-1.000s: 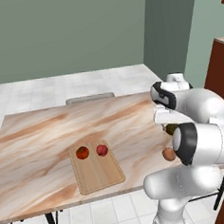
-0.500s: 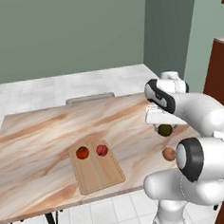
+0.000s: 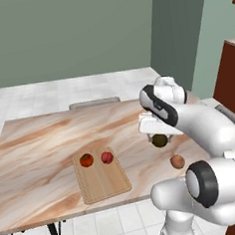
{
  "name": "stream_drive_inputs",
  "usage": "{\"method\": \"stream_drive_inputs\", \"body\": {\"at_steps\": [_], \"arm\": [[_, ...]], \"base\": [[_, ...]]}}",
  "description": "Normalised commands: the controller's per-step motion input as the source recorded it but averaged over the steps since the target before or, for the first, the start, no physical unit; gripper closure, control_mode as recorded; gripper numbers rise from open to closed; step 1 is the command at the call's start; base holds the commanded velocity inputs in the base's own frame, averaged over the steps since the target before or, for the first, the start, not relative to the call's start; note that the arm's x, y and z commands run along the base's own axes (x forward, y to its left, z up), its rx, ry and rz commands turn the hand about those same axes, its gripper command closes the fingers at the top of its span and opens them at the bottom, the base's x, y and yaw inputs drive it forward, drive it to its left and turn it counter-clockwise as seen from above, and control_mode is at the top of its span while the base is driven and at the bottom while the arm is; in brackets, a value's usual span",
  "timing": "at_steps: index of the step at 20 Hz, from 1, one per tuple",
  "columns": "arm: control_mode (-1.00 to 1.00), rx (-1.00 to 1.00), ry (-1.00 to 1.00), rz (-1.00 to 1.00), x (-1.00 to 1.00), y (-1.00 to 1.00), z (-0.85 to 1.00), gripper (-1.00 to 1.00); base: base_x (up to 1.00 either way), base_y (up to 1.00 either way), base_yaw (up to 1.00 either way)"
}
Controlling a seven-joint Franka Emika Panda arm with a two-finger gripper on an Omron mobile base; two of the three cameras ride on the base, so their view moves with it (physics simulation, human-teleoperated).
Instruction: Place the avocado, onion, tomato, and bell pepper on the cutting board.
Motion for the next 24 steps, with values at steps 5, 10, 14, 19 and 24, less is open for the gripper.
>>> {"method": "stream_drive_inputs", "body": {"at_steps": [5, 10, 14, 19, 24], "arm": [[-1.00, 0.00, 0.00, 0.00, -0.14, 0.68, 0.00, 1.00], [-1.00, 0.00, 0.00, 0.00, -0.08, 0.71, 0.00, 1.00], [-1.00, 0.00, 0.00, 0.01, -0.06, 0.71, 0.00, 1.00], [-1.00, 0.00, 0.00, 0.02, -0.02, 0.72, -0.10, 1.00], [-1.00, 0.00, -0.03, 0.02, 0.00, 0.65, -0.30, 1.00]], "base": [[0.00, 0.00, 0.00], [0.00, 0.00, 0.00], [0.00, 0.00, 0.00], [0.00, 0.00, 0.00], [0.00, 0.00, 0.00]]}}
